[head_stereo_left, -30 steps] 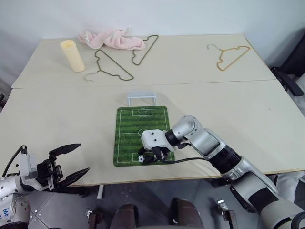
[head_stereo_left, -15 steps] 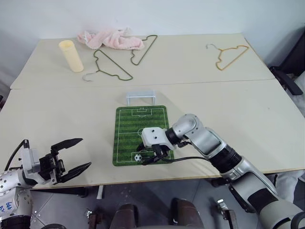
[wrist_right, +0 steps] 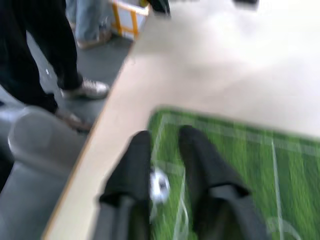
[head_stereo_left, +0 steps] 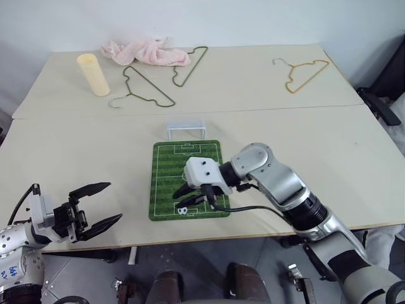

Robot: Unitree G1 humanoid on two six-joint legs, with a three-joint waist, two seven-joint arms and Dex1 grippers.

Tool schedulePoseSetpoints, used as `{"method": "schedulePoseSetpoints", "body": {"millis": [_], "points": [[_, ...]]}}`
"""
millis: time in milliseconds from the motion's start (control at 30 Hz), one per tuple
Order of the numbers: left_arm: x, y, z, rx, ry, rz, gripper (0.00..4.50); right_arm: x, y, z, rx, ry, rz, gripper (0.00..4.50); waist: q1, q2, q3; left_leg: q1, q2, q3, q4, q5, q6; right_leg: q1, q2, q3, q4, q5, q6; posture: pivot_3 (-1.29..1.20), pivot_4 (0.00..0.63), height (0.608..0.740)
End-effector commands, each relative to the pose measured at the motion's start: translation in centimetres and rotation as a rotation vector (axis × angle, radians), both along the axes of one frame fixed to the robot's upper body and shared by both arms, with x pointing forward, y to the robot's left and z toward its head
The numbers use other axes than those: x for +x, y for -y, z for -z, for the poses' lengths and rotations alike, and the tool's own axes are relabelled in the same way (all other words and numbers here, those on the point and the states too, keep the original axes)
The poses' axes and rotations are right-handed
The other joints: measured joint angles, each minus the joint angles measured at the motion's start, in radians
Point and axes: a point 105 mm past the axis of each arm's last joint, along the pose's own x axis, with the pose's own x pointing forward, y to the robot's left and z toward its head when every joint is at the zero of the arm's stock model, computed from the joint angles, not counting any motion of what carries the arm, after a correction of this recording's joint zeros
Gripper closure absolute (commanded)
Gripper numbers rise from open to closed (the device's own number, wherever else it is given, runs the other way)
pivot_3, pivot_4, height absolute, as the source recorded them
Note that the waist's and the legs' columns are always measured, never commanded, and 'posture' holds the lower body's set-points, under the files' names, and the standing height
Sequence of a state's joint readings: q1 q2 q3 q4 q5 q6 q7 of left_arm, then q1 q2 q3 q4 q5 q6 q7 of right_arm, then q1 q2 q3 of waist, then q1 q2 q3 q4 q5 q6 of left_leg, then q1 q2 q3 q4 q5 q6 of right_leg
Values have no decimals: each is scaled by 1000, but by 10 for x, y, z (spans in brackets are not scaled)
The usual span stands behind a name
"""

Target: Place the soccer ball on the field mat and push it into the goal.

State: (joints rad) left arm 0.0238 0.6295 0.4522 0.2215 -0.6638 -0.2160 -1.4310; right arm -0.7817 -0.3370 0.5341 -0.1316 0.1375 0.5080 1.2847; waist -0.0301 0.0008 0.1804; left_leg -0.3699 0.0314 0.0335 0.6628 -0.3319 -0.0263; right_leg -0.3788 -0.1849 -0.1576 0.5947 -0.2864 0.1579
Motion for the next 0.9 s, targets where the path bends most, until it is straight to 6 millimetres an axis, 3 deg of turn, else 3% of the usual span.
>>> {"method": "schedulePoseSetpoints", "body": {"millis": [33,233,400,633,767,900], "points": [[-3,1,-5,3,13,10,0,-14,-1,13,-18,-32,-25,4468,4,-1,0,0,0,0,0,0,0,0,0,0,0,0,0,0,150,740],[-6,2,-6,3,4,22,0,-21,-5,19,-7,-111,24,4468,0,-1,0,0,0,0,1,0,0,0,0,0,0,0,0,0,150,740],[-8,2,-7,7,-18,31,0,-16,-8,33,-4,-154,113,4468,1,-1,0,0,0,0,0,-1,0,0,0,0,0,0,0,0,150,740],[-4,0,-11,13,-16,30,0,23,-5,33,21,-111,255,4468,0,-1,-1,0,0,1,0,-1,0,0,0,1,0,0,0,0,150,740],[4,0,-14,20,0,28,0,83,4,1,95,53,426,4468,-2,-1,0,0,0,1,1,-1,0,-1,0,1,1,0,0,0,150,740],[13,-1,-19,23,23,26,0,119,9,-68,286,145,533,4468,-3,-1,0,-1,0,2,1,0,0,-4,0,2,2,0,0,0,150,740]]}}
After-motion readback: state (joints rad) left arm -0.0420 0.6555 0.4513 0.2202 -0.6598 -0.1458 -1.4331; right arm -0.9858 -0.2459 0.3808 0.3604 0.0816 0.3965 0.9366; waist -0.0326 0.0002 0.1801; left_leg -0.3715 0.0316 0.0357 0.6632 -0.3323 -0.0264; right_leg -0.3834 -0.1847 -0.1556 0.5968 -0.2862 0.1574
